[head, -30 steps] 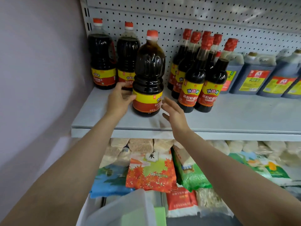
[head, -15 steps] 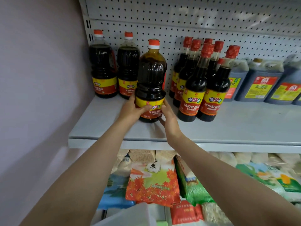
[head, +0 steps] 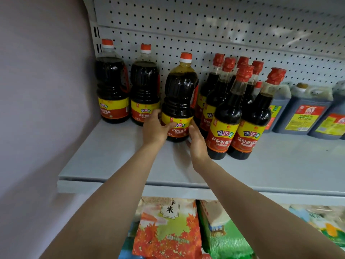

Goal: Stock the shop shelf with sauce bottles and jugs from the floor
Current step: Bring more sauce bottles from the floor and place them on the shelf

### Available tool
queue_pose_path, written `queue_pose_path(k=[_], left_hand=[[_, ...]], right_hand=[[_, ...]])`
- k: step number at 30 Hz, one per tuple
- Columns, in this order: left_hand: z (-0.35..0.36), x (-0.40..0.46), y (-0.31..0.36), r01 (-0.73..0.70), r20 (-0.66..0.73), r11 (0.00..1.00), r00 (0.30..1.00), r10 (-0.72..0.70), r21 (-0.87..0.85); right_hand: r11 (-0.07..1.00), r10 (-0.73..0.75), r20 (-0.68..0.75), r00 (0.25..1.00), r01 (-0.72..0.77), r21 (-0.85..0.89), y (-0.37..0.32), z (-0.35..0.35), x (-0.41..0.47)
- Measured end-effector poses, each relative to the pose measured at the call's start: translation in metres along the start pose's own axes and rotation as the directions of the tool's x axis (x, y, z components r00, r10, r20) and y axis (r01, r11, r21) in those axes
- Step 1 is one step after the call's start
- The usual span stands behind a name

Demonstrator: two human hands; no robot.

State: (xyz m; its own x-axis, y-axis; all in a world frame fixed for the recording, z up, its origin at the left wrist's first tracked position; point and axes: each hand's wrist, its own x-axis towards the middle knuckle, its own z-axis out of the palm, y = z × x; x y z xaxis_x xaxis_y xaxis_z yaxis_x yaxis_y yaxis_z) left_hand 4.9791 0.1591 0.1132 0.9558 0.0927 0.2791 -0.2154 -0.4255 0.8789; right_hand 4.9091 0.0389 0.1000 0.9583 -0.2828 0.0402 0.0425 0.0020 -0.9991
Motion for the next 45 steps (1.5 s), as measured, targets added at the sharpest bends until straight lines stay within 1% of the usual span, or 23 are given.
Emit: queue_pose_path(k=[1,4,5,7,9,10,13,15,19,24,26,28,30,32,34,36,40,42,45], left_hand=[[0.003,0.001,0.001,0.005,-0.038,1.0,0.999,-0.004,0.031],[0.012,0.005,0.004,0.033,-0.092,0.998,0.995,-0.028,0.05],[0.014,0.007,0.004,0.018,-0.109,0.997,0.994,-0.009,0.081],[0.02,0.01,0.001,-0.062,-0.124,0.981,0.989,0.085,0.182],[0.026,0.011,-0.007,-0.15,-0.069,0.958,0.983,0.171,0.245],[0.027,0.012,-0.013,-0.183,-0.029,0.953,0.98,0.196,0.243],[0.027,0.015,-0.036,-0.245,0.09,0.938,0.969,0.23,0.244],[0.028,0.02,-0.047,-0.261,0.145,0.933,0.962,0.23,0.249],[0.031,0.027,-0.052,-0.249,0.161,0.947,0.963,0.219,0.203],[0.032,0.03,-0.056,-0.243,0.174,0.949,0.962,0.209,0.2],[0.029,0.03,-0.054,-0.22,0.194,0.96,0.963,0.186,0.173],[0.024,0.026,-0.048,-0.172,0.213,0.977,0.966,0.143,0.125],[0.019,0.015,-0.04,-0.12,0.207,0.99,0.973,0.103,0.07],[0.013,-0.001,-0.032,-0.078,0.165,0.997,0.984,0.075,0.012],[0.003,-0.017,-0.025,-0.036,0.124,0.999,0.992,0.037,-0.009],[-0.009,-0.033,-0.022,-0.01,0.107,1.0,0.994,0.009,0.009],[-0.027,-0.066,-0.015,-0.001,0.117,0.999,0.993,-0.004,0.048],[-0.029,-0.084,-0.01,-0.01,0.142,0.996,0.99,-0.003,0.088],[-0.028,-0.113,0.004,-0.048,0.21,0.99,0.977,0.019,0.134]], right_hand=[[1.0,0.001,0.009,1.0,-0.001,-0.009,0.0,0.001,0.005],[0.999,0.012,0.02,1.0,-0.012,-0.043,0.0,0.004,0.019],[0.998,0.009,0.021,1.0,-0.008,-0.061,-0.001,0.005,0.023],[0.994,-0.023,0.04,0.999,0.027,-0.11,-0.006,0.005,0.029],[0.985,-0.046,0.077,0.996,0.058,-0.162,-0.006,0.001,0.038],[0.981,-0.048,0.095,0.994,0.065,-0.185,-0.005,-0.001,0.042],[0.976,-0.062,0.135,0.989,0.088,-0.199,-0.001,0.002,0.053],[0.976,-0.056,0.139,0.989,0.083,-0.2,0.003,0.006,0.063],[0.974,-0.045,0.134,0.99,0.073,-0.216,0.011,0.008,0.075],[0.976,-0.03,0.146,0.989,0.061,-0.211,0.015,0.007,0.078],[0.973,-0.015,0.172,0.985,0.054,-0.226,0.011,0.004,0.078],[0.963,0.012,0.195,0.981,0.041,-0.268,0.002,0.0,0.076],[0.949,0.031,0.174,0.984,0.025,-0.313,-0.007,-0.003,0.07],[0.932,0.005,0.13,0.991,0.042,-0.36,-0.013,-0.006,0.056],[0.892,-0.037,0.086,0.996,0.071,-0.446,-0.017,-0.01,0.037],[0.85,-0.042,0.062,0.997,0.069,-0.522,-0.018,-0.018,0.014],[0.814,-0.059,0.06,0.996,0.083,-0.575,-0.018,-0.032,-0.029],[0.79,-0.084,0.057,0.995,0.101,-0.604,-0.016,-0.041,-0.05],[0.771,-0.07,0.02,0.997,0.067,-0.634,-0.017,-0.061,-0.083]])
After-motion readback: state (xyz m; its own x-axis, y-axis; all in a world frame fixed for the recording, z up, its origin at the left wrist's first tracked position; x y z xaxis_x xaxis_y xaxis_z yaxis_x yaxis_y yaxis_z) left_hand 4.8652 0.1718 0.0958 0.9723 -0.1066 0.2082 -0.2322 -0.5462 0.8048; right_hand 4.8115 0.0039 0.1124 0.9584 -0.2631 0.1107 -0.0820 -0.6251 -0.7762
